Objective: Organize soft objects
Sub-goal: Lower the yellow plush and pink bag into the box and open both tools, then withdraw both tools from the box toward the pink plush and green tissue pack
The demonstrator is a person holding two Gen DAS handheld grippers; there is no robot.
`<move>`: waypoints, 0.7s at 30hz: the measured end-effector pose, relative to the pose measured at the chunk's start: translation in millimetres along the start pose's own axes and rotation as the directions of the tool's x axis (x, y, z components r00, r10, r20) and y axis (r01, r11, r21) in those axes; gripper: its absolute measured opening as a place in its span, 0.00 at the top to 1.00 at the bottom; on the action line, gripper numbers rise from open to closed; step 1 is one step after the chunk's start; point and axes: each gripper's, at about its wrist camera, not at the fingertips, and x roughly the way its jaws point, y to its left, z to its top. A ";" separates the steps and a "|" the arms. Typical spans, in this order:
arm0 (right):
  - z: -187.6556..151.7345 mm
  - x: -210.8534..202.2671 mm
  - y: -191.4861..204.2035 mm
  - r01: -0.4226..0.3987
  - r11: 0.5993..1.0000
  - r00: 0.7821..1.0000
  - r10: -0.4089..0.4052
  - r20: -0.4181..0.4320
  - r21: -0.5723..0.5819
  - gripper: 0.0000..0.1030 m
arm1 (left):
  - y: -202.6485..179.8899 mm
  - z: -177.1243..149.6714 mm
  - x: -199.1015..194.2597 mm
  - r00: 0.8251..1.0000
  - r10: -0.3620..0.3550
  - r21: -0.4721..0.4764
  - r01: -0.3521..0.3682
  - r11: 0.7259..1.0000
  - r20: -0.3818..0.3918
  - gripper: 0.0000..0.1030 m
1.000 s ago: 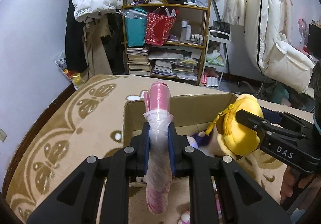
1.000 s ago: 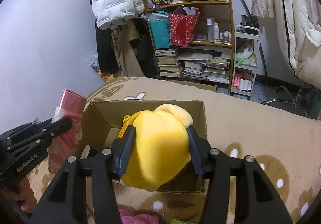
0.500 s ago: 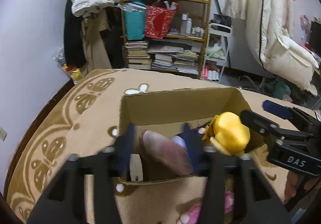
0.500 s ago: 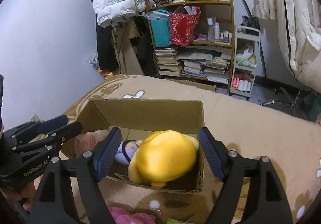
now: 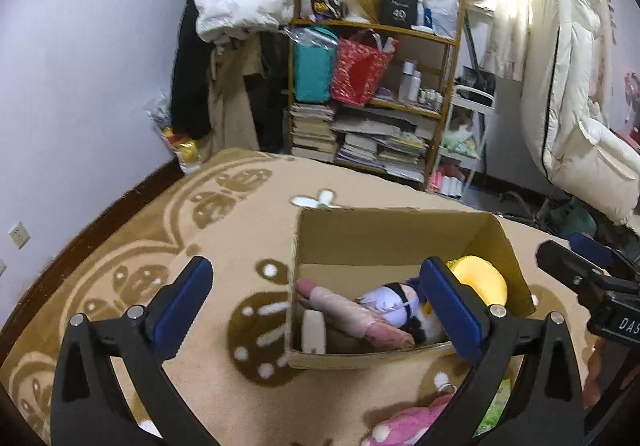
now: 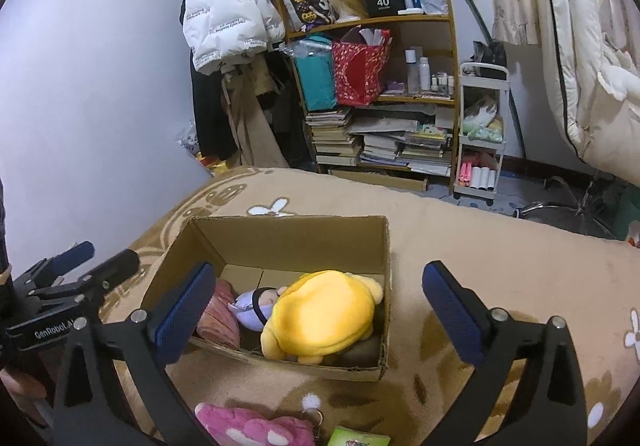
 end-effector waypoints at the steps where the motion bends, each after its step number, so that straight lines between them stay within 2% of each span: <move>1: -0.7 -2.4 -0.4 0.001 1.000 1.000 -0.001 0.001 0.000 0.00 | 2.0 -0.1 -4.2 1.000 0.014 -0.002 -0.014 1.000 0.014 0.01; 8: -11.0 -20.3 -5.6 0.019 1.000 1.000 -0.019 0.003 0.014 0.00 | 7.5 -1.7 -26.2 0.999 0.034 0.004 -0.034 0.999 0.025 0.01; 13: -23.1 -32.4 -12.3 0.032 0.999 0.999 -0.031 -0.010 0.037 0.00 | 3.3 -10.2 -40.3 0.999 0.041 0.043 -0.042 0.998 0.015 0.01; 17: -30.7 -42.8 -17.4 0.037 0.997 0.999 -0.036 -0.018 0.068 0.00 | -4.3 -18.1 -47.0 1.000 -0.002 0.050 0.002 0.999 -0.006 0.01; 21: -37.3 -50.3 -15.8 0.051 0.997 0.998 -0.049 -0.034 0.050 0.00 | -14.1 -28.5 -54.0 1.000 -0.020 0.074 0.022 0.997 -0.020 0.01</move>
